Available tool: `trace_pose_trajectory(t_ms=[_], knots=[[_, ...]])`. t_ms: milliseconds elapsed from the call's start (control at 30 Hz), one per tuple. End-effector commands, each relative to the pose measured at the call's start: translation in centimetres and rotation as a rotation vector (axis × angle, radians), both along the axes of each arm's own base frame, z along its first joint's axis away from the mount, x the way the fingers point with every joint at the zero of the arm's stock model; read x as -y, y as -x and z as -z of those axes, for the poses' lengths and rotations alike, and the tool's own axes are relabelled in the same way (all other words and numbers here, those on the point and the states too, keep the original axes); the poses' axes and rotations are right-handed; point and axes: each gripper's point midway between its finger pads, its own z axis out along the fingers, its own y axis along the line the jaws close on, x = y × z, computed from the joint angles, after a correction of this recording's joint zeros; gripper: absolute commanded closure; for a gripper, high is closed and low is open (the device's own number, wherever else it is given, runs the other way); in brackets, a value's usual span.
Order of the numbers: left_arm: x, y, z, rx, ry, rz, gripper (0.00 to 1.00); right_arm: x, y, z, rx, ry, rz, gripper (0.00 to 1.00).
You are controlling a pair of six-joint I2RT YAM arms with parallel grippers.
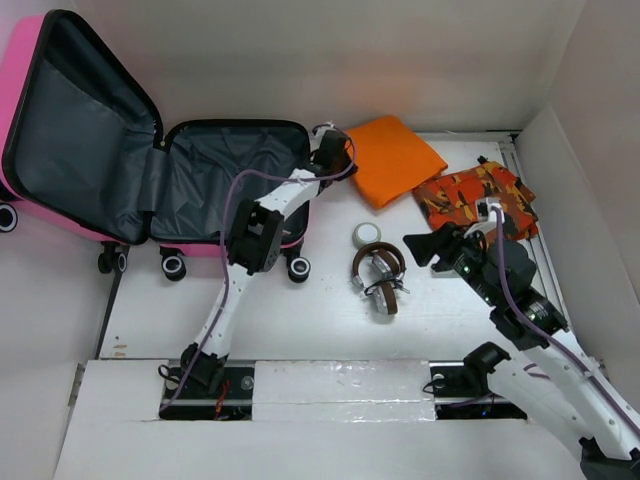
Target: Pack the luggage
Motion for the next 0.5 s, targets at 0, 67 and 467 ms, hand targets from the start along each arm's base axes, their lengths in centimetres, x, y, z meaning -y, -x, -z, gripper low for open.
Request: trace_pose_trajectory(t_ms=[0,67,467], knots=[[0.8,0.3,-20.8,0.4,0.063,0.158,1.0,-0.9,-0.1,-3.1,0.081,-0.045,-0.04,0.35],[-0.4,0.6,-23.2,0.444,0.034,0.173,1.0,-1.0,-0.3,-3.2,0.085,-0.037,-0.041,0.35],[-16.6,0.2,-31.4,0.504,0.059,0.131,1.0,-1.3,-0.1,-3.5,0.097,-0.035,-0.063,0.35]])
